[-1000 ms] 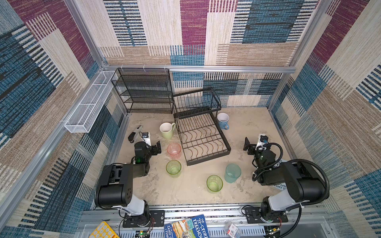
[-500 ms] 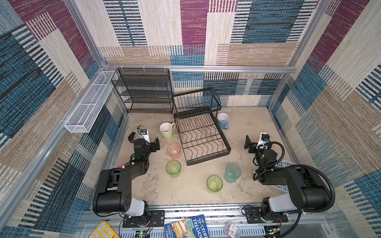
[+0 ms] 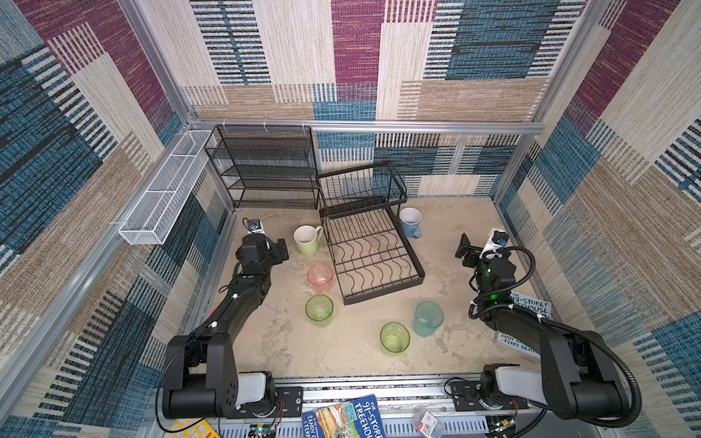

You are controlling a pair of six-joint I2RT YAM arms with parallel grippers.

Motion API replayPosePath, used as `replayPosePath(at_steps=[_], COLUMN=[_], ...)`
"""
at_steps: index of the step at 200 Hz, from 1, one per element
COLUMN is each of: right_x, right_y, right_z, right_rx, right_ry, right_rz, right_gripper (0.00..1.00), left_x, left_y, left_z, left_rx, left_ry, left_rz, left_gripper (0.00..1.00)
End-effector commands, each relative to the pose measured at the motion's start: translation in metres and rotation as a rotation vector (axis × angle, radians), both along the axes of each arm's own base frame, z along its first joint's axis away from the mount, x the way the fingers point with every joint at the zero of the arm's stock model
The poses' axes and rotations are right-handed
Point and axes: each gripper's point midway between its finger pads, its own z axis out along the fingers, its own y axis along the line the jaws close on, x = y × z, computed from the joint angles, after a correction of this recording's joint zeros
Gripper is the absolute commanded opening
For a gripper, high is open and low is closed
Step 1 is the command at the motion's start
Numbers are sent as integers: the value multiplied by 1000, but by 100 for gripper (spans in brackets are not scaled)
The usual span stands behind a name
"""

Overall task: Load cups into a dish rack
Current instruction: Pick up the cup from the top-left of the table.

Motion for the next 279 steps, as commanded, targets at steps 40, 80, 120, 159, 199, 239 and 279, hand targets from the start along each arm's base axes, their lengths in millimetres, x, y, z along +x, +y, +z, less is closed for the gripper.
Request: replayPosePath(at_steps=[40,80,120,159,199,239,279], right_x=[19,23,20,16,8,3,2], right_y=[6,22,41,64,81,88,94], right_z=[10,15,19,17,7,5,10], right_rx=[199,278,298,277,251,232,233], right_ry=[145,213,258,309,380,405,392], right_rz=[4,75,138,199,244,271,302], right_gripper=[100,98,96,95,95,95,95], left_x=[-16,-14,-7,2,14,25,42], left_y=[-7,-21,-37,-56,-66,-70,-72], left_z=[11,17,15,8,-4,-19,-33], left_rx=[-90,-175,-289,-387,-431,-448,-479], left_ry=[140,243,373,476,556,604,631], left_rz=[38,19,6,-31,-48,-37,-6], left_gripper=[98,91,84,73,63,55,50])
